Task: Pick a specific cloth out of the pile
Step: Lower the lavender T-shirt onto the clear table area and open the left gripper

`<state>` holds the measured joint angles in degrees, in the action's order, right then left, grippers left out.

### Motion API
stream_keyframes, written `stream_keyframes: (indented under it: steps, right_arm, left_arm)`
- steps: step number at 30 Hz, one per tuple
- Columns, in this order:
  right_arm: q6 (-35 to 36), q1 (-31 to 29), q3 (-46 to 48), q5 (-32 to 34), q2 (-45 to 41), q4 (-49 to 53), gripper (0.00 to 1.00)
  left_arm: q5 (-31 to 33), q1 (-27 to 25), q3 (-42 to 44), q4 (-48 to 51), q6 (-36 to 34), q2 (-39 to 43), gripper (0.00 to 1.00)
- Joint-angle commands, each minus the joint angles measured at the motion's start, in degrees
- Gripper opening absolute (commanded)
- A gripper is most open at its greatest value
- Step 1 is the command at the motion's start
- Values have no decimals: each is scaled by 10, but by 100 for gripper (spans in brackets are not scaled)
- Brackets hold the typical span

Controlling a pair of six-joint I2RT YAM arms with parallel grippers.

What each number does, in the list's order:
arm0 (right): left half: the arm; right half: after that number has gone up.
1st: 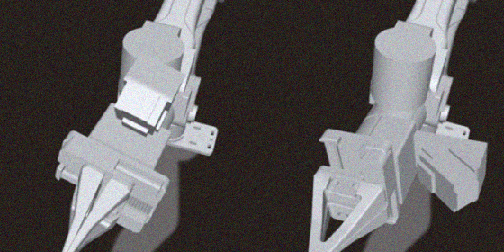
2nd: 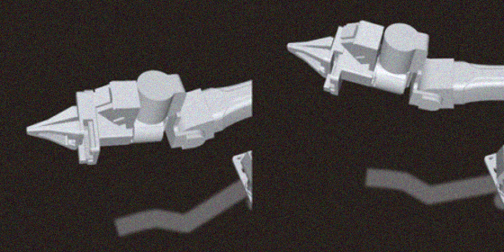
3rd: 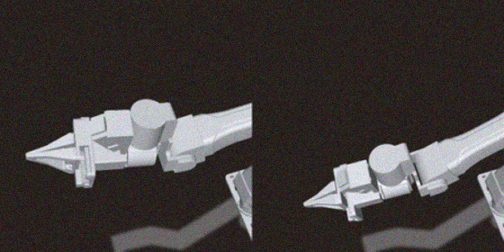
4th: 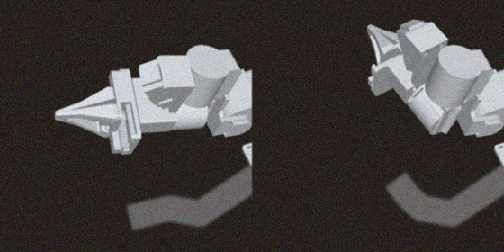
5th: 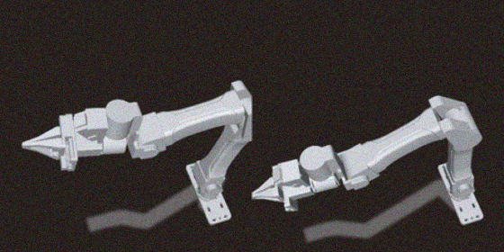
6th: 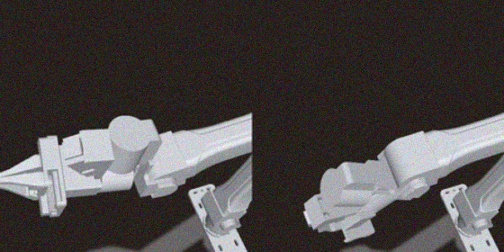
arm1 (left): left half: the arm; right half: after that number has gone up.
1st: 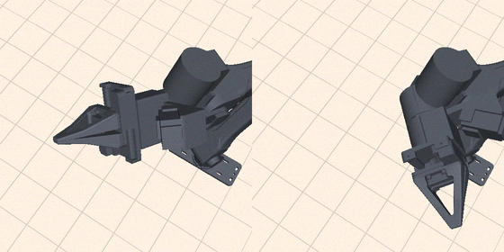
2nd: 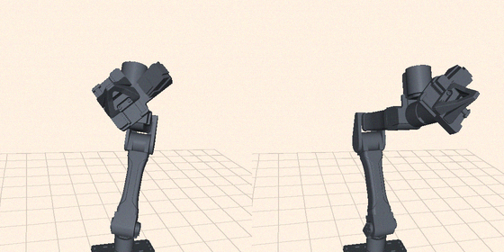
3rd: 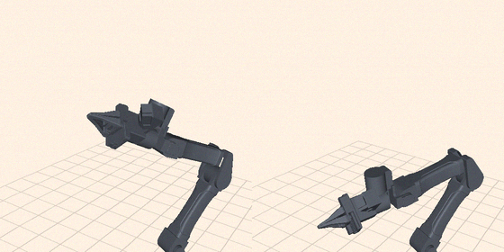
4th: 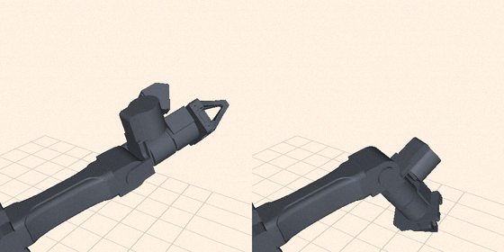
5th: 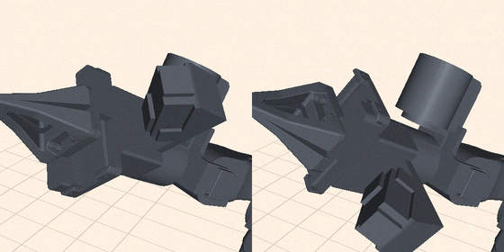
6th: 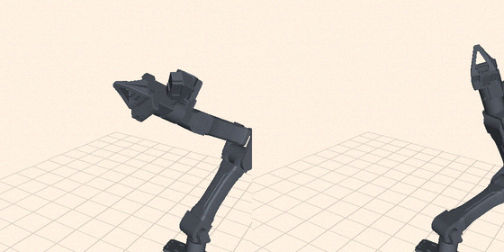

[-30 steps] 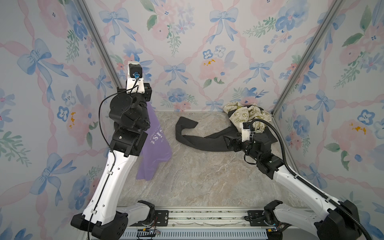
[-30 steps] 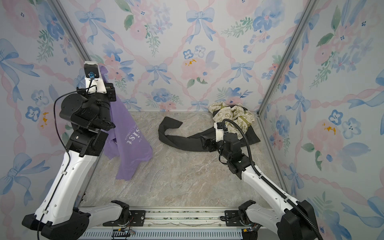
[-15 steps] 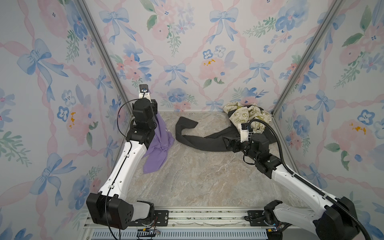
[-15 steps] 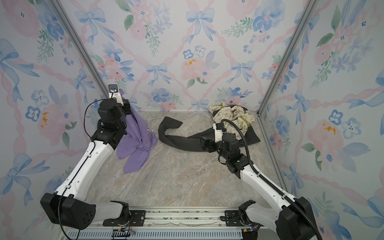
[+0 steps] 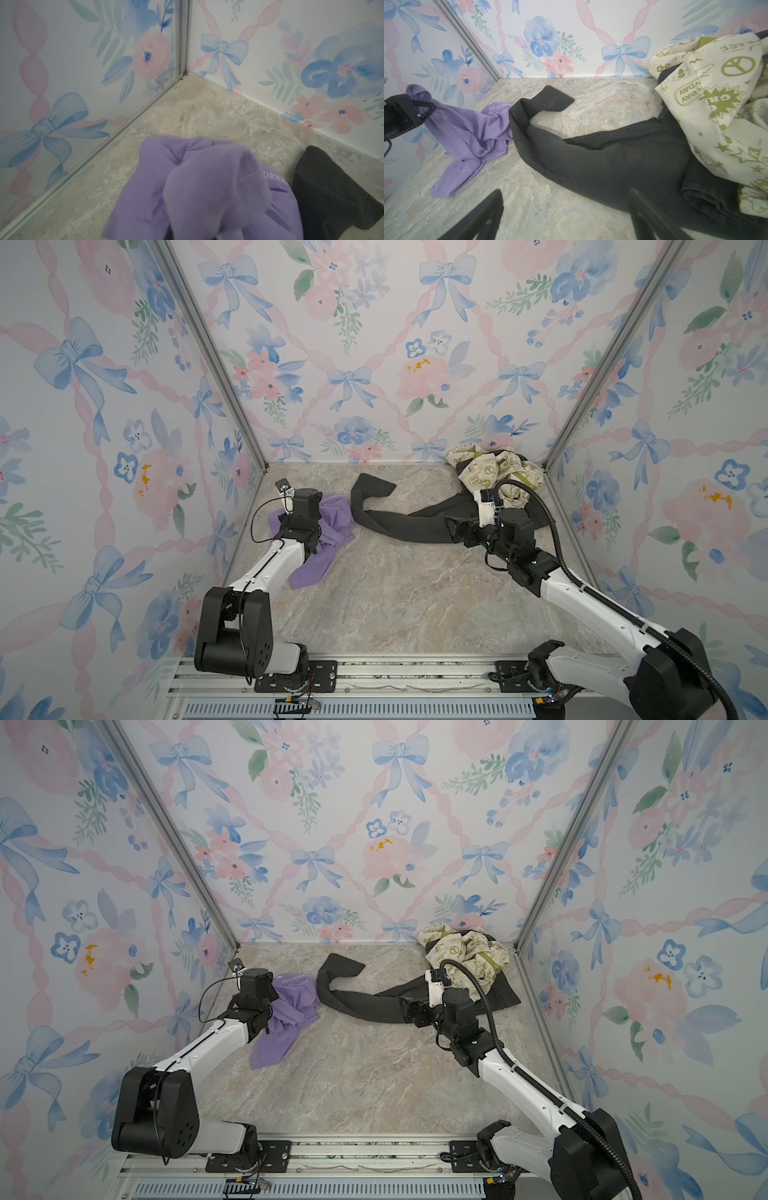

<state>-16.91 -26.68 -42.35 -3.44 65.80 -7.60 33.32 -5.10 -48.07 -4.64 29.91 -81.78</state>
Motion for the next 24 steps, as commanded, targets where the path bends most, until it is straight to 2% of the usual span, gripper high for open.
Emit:
stream_keyframes:
  steps: [1,4,10,11,13,14,15,20,24]
  right_arm:
    - [-17,11,14,-6,-1,-8,95]
    - [-26,16,16,-8,4,-8,95]
    - [-34,24,13,-23,9,-4,98]
    - [-33,26,13,-24,8,-4,99]
    - [-34,29,14,-25,6,-3,100]
    - [-35,30,14,-25,4,-2,100]
    - [-36,32,15,-25,2,-2,100]
    - [-39,37,22,-25,-8,-8,100]
    - [-33,40,33,-27,-21,-24,97]
  left_arm:
    - [-28,26,20,-15,75,-16,0]
    - [-37,38,39,-15,96,-31,0]
    - [-97,71,59,-15,130,-61,14]
    - [-113,78,60,-15,136,-62,20]
    - [-129,84,64,-10,150,-54,59]
    - [-132,86,63,-4,156,-45,87]
    - [-134,86,64,2,157,-31,98]
    - [-129,86,63,37,157,85,98]
    - [-105,83,51,64,125,188,98]
